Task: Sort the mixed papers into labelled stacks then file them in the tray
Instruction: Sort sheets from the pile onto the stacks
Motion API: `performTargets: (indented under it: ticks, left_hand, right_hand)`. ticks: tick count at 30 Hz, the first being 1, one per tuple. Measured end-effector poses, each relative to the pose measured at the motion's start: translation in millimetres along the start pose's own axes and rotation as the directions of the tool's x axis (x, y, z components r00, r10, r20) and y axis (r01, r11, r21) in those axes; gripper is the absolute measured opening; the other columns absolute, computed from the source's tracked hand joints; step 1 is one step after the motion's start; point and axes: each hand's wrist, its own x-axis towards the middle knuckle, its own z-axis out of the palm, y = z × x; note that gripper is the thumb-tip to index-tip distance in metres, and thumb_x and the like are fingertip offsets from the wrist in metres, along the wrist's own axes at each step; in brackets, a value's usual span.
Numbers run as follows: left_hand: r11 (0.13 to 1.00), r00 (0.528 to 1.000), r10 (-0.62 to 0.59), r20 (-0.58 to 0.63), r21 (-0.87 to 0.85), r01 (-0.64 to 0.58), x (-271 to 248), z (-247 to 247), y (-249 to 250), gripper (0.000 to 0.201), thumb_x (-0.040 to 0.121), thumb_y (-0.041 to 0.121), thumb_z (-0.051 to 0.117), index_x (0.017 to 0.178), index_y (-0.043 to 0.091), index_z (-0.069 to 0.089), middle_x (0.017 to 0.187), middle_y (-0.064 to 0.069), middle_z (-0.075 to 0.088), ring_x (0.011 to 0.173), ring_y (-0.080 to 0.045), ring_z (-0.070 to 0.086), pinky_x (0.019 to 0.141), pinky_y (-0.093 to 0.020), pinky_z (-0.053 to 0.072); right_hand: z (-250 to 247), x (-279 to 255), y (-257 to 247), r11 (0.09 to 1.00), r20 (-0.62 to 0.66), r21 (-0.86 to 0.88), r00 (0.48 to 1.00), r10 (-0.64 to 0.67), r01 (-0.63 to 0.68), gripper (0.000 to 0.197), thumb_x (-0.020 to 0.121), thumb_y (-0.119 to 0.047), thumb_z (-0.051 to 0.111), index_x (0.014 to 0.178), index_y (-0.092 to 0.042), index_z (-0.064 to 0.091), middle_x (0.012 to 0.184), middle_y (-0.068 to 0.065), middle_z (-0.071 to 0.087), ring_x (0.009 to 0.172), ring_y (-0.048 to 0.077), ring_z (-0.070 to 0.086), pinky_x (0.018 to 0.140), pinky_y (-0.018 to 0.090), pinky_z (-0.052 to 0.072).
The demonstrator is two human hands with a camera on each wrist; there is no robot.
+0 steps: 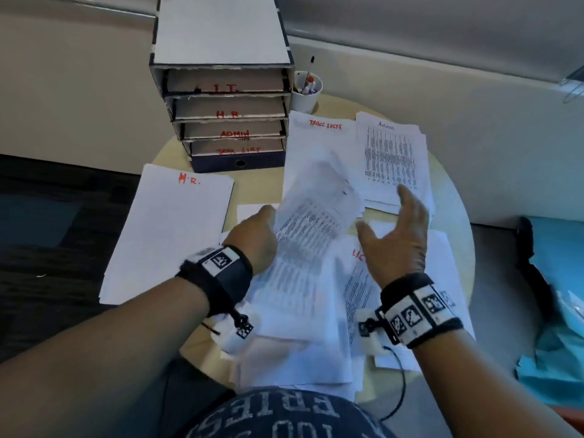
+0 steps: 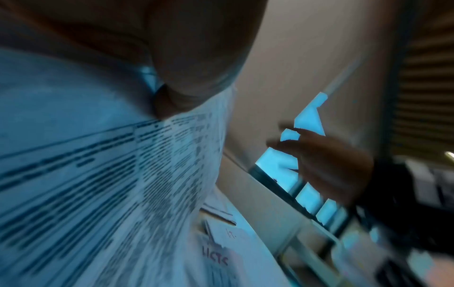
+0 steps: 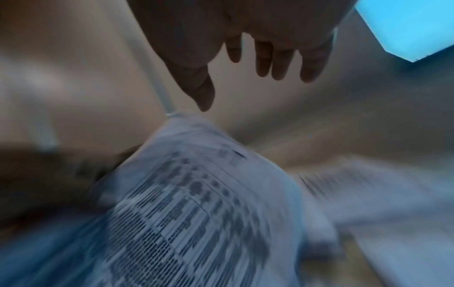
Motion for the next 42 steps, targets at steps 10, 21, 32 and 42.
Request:
performTargets:
  ticks: [10, 21, 32, 42]
  left_hand:
    - [0.772, 0.832, 0.541, -0.122, 0.466, -0.433, -4.9, -90.0, 64.3, 0.009, 0.094, 0.019, 0.048, 0.093, 0.02, 0.056, 0.089, -0.003, 0.061, 0.085, -0.029, 0.058, 0.079, -0.042, 0.044]
    - [0.469, 0.994, -0.075, 0.082, -0.877, 0.108, 9.8, -69.8, -13.9, 0.067, 0.068, 0.039, 0.08, 0.124, 0.011, 0.056, 0.104, 0.002, 0.069, 0.094, -0.014, 0.063, 0.089, -0.036, 0.049]
    - [0.602, 0.868, 0.011, -0.496, -0.69, -0.402, 4.2, -74.2, 27.3, 0.031, 0.093, 0.006, 0.058, 0.123, 0.005, 0.054, 0.11, -0.005, 0.068, 0.1, -0.009, 0.065, 0.086, -0.026, 0.055]
    - [0.637, 0.944, -0.093, -0.316, -0.747, -0.187, 12.1, -32.0, -4.5, 0.051, 0.071, 0.026, 0.052, 0.12, 0.012, 0.057, 0.112, -0.01, 0.068, 0.106, -0.027, 0.063, 0.093, -0.054, 0.052]
  right_hand:
    - [-32.1, 39.2, -95.3, 0.682, 0.574, -0.473, 0.783, -0.242, 0.558, 0.012, 0.092, -0.016, 0.051, 0.09, -0.024, 0.06, 0.078, -0.001, 0.061, 0.078, 0.025, 0.061, 0.061, 0.028, 0.036]
    - [-53.2, 56.2, -39.3, 0.911, 0.251, 0.404, 0.968, -0.024, -0.082, 0.019, 0.085, -0.008, 0.072, 0.081, -0.027, 0.069, 0.084, -0.001, 0.074, 0.079, 0.021, 0.069, 0.075, 0.04, 0.057]
    - [-9.0, 25.5, -51.9, 0.771, 0.141, 0.629, 0.99, 0.014, -0.101, 0.025, 0.075, -0.007, 0.074, 0.089, -0.028, 0.077, 0.094, -0.004, 0.077, 0.099, 0.027, 0.071, 0.088, 0.045, 0.058]
    - [17.2, 10.6, -25.3, 0.813, 0.245, 0.467, 0.935, 0.258, -0.347, 0.032, 0.08, -0.006, 0.078, 0.11, -0.003, 0.068, 0.097, 0.003, 0.075, 0.09, 0.02, 0.072, 0.08, 0.034, 0.061]
